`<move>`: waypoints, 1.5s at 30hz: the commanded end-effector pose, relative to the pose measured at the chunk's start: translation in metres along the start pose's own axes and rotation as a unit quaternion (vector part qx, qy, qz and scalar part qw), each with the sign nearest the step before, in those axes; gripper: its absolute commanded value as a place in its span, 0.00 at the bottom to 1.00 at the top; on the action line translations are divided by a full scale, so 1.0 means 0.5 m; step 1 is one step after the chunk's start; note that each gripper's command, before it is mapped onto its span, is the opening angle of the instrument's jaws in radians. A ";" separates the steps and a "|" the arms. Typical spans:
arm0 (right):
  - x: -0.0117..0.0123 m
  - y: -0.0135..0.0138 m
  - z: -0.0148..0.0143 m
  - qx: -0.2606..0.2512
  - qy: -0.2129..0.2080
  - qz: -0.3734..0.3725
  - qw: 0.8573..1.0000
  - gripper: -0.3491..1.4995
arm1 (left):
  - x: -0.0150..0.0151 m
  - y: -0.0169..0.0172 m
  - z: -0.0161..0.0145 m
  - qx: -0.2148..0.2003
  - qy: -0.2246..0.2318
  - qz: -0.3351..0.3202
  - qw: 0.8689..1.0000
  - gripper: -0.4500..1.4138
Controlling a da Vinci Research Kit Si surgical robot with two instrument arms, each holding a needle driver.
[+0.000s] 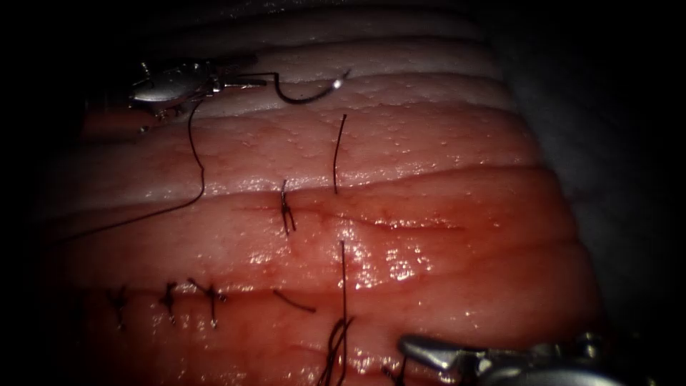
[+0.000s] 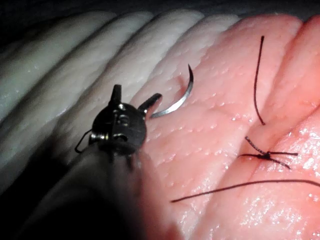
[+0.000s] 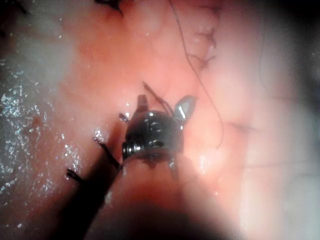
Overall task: Wound Closure
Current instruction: Set needle down from left gripper, then pick up thread with left hand
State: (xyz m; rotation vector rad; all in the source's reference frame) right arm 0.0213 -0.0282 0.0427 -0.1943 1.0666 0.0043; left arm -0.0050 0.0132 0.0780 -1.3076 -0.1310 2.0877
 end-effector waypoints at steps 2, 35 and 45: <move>-0.0006 -0.0005 0.0019 0.000 0.000 0.000 1.000 0.91 | 0.0008 0.0003 0.0008 -0.004 0.008 0.001 1.000 0.74; -0.0067 0.0020 0.0000 -0.010 0.000 0.003 1.000 0.85 | 0.0217 0.0572 -0.0154 -0.158 0.056 0.331 0.929 0.50; -0.0079 0.0023 -0.0006 -0.010 0.001 0.006 1.000 0.84 | 0.0204 0.0694 -0.0159 -0.219 0.066 0.408 0.884 0.49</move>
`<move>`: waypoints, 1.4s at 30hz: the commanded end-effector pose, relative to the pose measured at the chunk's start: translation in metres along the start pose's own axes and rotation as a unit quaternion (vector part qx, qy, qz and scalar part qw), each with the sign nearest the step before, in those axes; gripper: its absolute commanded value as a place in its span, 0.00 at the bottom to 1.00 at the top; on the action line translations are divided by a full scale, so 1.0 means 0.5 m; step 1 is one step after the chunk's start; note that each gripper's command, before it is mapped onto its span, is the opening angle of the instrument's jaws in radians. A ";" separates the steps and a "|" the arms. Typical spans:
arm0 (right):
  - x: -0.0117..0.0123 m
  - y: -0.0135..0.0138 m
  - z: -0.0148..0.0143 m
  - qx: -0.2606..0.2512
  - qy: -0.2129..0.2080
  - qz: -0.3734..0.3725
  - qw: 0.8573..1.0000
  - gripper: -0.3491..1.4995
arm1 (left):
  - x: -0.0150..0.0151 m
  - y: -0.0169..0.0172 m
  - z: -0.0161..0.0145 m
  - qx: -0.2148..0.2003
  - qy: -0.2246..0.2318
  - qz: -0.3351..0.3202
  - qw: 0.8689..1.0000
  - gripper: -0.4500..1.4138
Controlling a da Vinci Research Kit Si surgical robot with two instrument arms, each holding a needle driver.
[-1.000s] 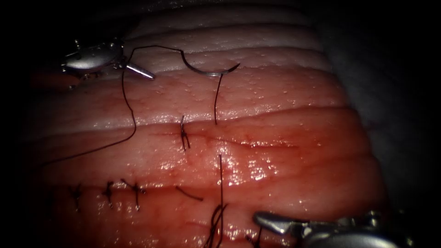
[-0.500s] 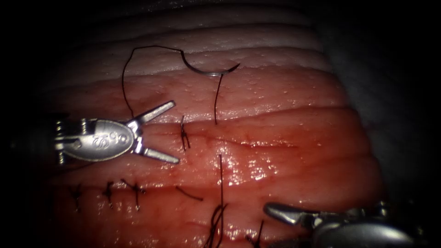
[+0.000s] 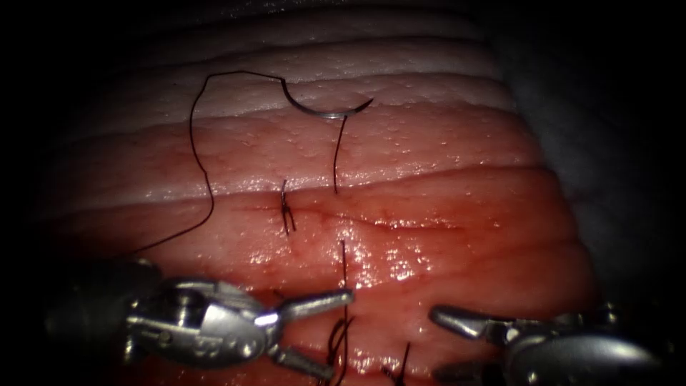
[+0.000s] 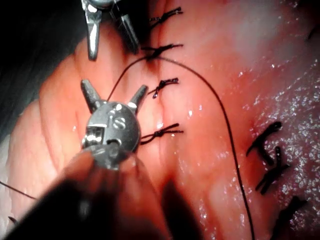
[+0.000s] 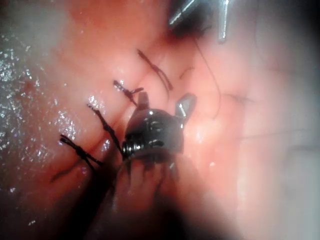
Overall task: Wound Closure
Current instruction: Pick up thread with left hand, then hold suture with right hand to regrasp suture at further distance from wound with left hand
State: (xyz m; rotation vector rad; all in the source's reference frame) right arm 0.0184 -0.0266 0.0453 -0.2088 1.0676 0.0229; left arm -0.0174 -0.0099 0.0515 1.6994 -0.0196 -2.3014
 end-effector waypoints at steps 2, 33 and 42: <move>-0.0003 -0.0008 0.0016 -0.001 0.002 0.001 1.000 0.84 | 0.0020 0.0023 0.0021 -0.021 0.014 0.021 0.999 0.46; -0.0002 0.0135 0.0163 -0.081 0.019 0.042 0.996 0.73 | -0.0030 -0.0131 -0.0035 0.025 0.044 0.006 0.999 0.00; -0.0042 0.0138 0.0281 -0.080 0.063 0.050 0.994 0.85 | -0.0045 -0.0136 -0.0040 0.024 0.044 0.002 0.999 0.00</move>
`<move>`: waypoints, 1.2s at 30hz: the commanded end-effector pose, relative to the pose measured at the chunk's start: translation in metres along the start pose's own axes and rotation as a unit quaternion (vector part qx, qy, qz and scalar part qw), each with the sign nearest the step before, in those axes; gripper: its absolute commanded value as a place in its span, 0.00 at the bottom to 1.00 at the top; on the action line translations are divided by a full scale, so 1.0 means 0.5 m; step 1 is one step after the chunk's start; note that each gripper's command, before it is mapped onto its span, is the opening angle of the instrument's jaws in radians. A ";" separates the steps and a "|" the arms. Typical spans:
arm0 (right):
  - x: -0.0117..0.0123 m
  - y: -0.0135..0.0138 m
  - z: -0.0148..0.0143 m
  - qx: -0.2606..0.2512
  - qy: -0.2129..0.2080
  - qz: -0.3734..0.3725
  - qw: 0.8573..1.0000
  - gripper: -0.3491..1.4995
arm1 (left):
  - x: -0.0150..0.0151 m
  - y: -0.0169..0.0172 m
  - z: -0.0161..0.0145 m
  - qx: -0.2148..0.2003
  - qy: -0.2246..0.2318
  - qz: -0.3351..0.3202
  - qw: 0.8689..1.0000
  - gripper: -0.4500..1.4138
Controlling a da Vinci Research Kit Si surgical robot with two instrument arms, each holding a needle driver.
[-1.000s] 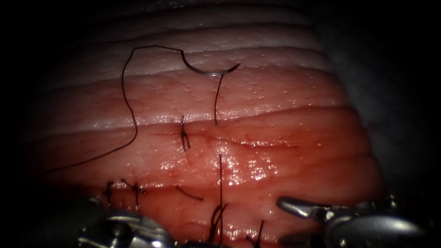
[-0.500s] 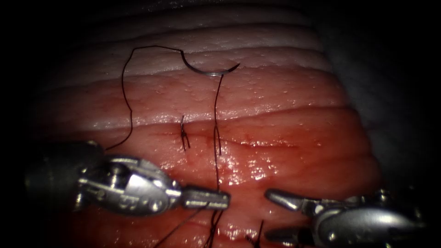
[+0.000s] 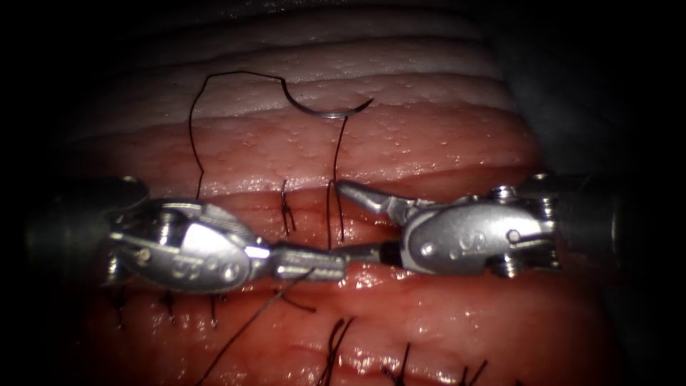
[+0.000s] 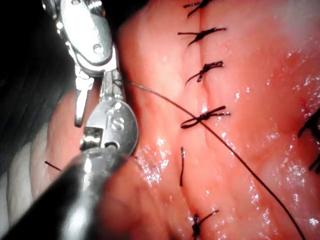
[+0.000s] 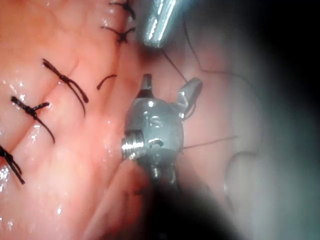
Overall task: Wound Closure
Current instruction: Hold suture with right hand to regrasp suture at further distance from wound with left hand
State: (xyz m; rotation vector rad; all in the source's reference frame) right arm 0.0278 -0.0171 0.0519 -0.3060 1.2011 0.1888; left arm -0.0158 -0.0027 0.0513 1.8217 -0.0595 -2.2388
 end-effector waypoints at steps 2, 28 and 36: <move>-0.0008 -0.0014 0.0027 0.003 0.009 0.002 1.000 0.83 | -0.0007 -0.0004 0.0012 0.000 0.000 0.000 1.000 0.00; -0.0113 0.0076 -0.0050 -0.016 -0.008 0.121 0.992 0.00 | -0.0010 0.0048 0.0008 0.008 0.037 0.031 0.999 0.68; -0.0154 0.0114 -0.0038 -0.026 -0.009 0.152 0.988 0.00 | -0.0054 0.0086 0.0064 -0.028 0.025 0.059 0.998 0.52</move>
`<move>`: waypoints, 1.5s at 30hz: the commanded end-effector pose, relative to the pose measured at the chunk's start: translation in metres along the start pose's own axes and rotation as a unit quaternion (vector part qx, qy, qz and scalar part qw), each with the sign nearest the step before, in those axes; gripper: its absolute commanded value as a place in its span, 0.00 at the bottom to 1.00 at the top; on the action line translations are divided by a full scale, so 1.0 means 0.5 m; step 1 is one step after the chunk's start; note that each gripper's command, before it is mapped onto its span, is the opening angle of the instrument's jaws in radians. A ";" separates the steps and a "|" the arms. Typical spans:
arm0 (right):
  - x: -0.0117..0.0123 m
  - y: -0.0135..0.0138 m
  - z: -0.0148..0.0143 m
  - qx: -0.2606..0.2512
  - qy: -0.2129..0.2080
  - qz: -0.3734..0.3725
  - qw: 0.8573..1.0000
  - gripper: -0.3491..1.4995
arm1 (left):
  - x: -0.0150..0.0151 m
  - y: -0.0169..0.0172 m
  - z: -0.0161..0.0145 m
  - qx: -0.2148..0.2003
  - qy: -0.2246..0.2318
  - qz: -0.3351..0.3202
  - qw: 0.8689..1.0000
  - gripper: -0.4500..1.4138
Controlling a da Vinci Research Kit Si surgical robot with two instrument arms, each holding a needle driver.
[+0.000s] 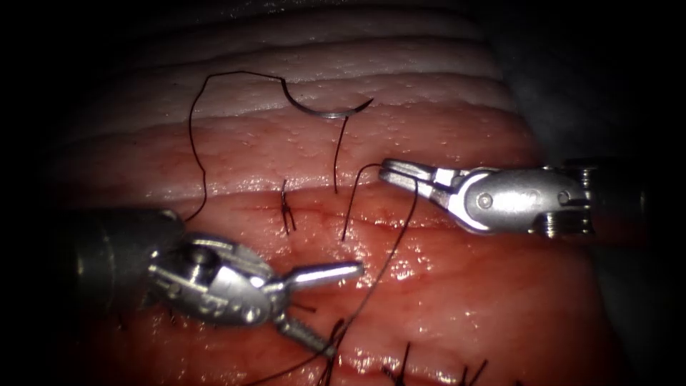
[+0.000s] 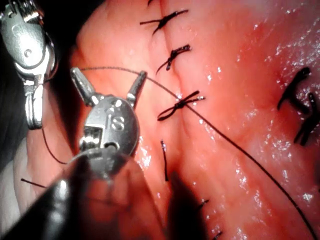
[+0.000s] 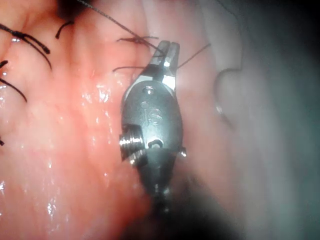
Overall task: Wound Closure
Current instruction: Hold suture with right hand to regrasp suture at further distance from wound with left hand, then wrap suture counter-clockwise twice around right hand
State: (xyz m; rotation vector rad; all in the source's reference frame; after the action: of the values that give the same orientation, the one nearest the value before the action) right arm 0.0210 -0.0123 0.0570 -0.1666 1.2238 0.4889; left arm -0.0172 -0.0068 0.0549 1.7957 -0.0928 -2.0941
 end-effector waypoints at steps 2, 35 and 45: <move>-0.0019 0.0002 0.0022 0.004 -0.007 0.001 1.000 0.00 | -0.0006 0.0008 0.0002 -0.006 0.003 0.006 1.000 0.57; -0.0046 -0.0006 0.0030 0.008 -0.024 0.002 1.000 0.00 | 0.0029 -0.0003 -0.0090 0.015 0.004 0.016 1.000 0.00; -0.0017 -0.0068 -0.0012 0.028 -0.017 0.001 0.999 0.72 | 0.0054 -0.0028 -0.0239 0.102 0.019 -0.002 0.995 0.00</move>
State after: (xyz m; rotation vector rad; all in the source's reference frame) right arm 0.0209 -0.0159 0.0563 -0.1070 1.2064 0.4458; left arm -0.0046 -0.0041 0.0490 1.9734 -0.3270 -2.1298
